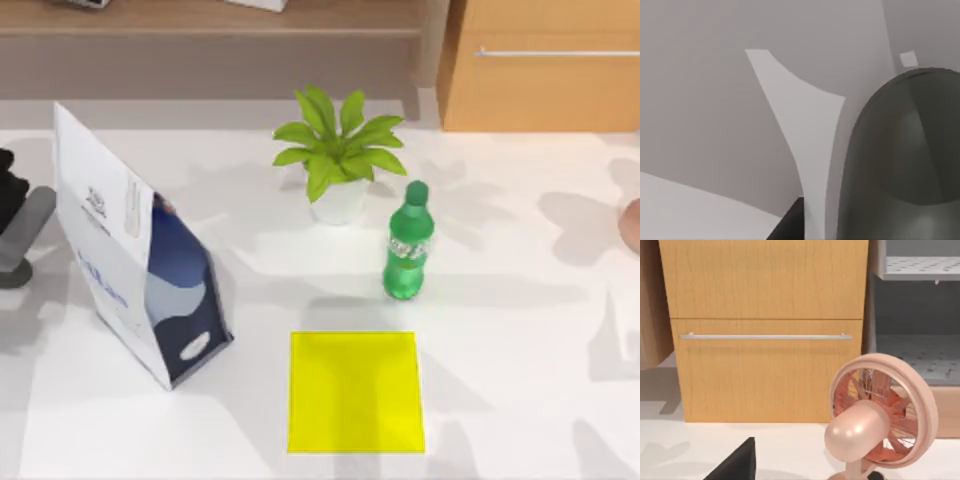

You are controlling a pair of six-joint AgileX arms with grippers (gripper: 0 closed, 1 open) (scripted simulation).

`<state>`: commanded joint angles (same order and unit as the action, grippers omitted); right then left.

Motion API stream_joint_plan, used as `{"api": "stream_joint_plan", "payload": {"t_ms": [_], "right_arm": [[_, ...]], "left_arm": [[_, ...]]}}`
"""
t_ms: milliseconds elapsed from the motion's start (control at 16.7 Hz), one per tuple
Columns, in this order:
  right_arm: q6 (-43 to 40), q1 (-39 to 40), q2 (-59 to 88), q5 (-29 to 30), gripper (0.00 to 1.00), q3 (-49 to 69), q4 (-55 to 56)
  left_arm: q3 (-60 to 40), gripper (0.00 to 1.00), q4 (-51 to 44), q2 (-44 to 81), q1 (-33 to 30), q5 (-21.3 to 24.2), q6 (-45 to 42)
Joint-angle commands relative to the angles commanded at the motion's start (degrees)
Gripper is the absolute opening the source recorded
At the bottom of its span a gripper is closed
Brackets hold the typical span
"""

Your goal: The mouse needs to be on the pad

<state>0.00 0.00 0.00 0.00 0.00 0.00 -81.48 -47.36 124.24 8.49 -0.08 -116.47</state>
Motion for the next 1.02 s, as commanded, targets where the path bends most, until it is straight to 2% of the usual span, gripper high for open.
{"api": "stream_joint_plan", "payload": {"t_ms": [300,780,1020], "right_arm": [[0.0,0.0,0.0,0.0,1.0,0.0,0.0],[0.0,0.0,0.0,0.0,1.0,0.0,0.0],[0.0,0.0,0.0,0.0,1.0,0.0,0.0]], "left_arm": [[0.0,0.02,0.0,0.0,0.0,0.0,0.0],[0.0,0.0,0.0,0.0,0.0,0.0,0.0],[-2.3,0.0,-4.4,-3.1,0.1,-0.9,1.0]]}}
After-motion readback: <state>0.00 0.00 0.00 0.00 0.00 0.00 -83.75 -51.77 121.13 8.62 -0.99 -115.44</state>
